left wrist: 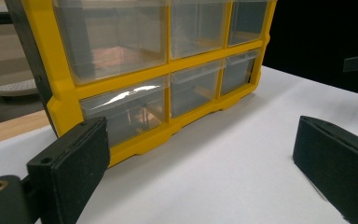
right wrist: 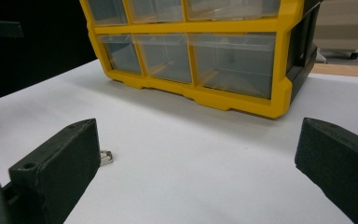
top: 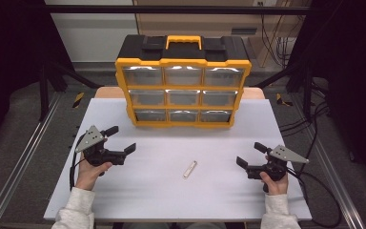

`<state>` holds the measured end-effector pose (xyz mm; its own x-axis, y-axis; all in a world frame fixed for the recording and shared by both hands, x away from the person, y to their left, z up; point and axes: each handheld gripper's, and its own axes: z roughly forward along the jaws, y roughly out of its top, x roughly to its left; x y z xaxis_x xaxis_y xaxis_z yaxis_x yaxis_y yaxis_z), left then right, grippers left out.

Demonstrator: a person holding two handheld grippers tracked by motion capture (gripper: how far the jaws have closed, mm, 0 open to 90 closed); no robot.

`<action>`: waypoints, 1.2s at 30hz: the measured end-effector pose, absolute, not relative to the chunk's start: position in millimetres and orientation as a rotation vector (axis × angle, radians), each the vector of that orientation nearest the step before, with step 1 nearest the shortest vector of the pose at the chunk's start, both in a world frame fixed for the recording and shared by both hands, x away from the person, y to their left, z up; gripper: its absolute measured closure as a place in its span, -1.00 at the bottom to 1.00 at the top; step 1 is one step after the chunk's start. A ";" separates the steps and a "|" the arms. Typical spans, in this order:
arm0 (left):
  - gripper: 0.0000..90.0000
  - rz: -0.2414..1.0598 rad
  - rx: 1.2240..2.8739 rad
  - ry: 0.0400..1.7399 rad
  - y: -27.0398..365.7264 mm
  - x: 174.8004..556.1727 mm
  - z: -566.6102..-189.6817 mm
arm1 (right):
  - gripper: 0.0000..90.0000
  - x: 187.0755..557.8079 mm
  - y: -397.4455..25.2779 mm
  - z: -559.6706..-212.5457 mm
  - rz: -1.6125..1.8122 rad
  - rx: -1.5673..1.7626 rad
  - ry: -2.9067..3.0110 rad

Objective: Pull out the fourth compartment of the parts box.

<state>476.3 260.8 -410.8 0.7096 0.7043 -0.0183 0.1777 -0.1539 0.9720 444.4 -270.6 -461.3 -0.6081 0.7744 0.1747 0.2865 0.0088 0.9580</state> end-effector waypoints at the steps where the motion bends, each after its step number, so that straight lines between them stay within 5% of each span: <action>1: -0.93 0.539 1.700 0.713 260.5 476.9 -410.6 | -0.99 444.4 -270.6 -461.3 1.630 1.087 1.890; 36: -0.92 0.660 1.839 0.585 236.0 508.1 -375.0 | -0.99 444.0 -272.0 -460.8 1.620 1.086 1.884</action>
<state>508.1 236.0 -375.0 0.7285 0.6642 0.1678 0.0869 -0.3326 0.9391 444.0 -272.0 -460.8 -0.6026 0.7803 0.1673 0.2821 0.0122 0.9593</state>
